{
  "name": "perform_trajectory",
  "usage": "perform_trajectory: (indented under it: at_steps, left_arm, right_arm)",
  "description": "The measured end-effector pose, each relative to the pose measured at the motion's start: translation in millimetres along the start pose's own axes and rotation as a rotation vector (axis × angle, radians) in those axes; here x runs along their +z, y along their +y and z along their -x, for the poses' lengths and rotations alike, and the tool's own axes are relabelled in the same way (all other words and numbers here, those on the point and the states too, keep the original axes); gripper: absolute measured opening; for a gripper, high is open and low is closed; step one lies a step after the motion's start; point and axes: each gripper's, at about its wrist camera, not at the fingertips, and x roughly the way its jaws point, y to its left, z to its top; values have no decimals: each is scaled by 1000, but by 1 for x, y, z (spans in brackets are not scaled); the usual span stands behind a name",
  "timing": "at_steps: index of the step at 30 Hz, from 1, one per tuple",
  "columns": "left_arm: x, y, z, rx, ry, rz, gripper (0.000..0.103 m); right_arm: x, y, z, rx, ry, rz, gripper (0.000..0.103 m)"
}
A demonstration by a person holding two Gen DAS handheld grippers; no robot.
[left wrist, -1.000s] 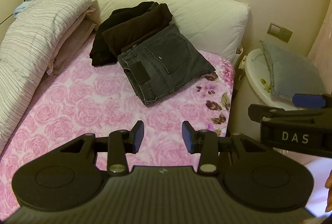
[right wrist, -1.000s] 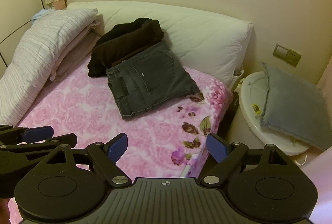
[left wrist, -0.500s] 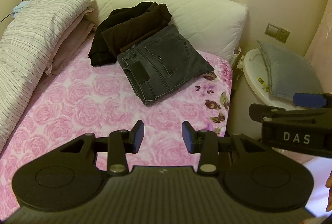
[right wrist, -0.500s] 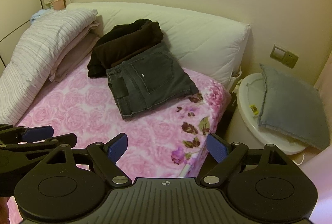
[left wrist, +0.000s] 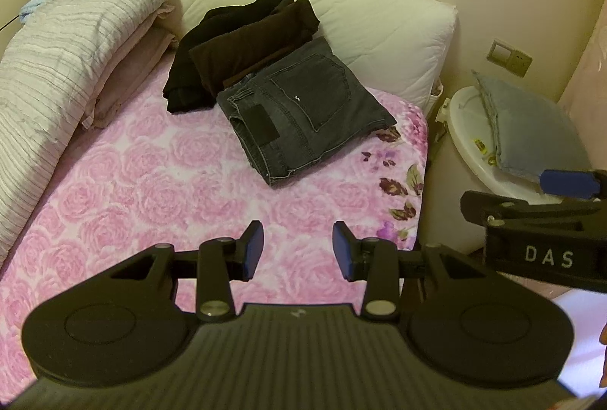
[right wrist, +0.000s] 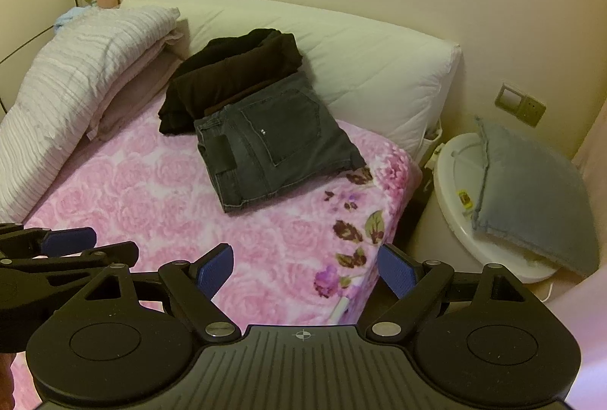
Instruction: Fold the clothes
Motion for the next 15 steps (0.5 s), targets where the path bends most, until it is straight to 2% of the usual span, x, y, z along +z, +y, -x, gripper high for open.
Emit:
perform_trajectory:
  at_steps: [15]
  left_arm:
    - [1, 5, -1, 53, 6, 44, 36]
  right_arm:
    - [1, 6, -2, 0, 2, 26, 86]
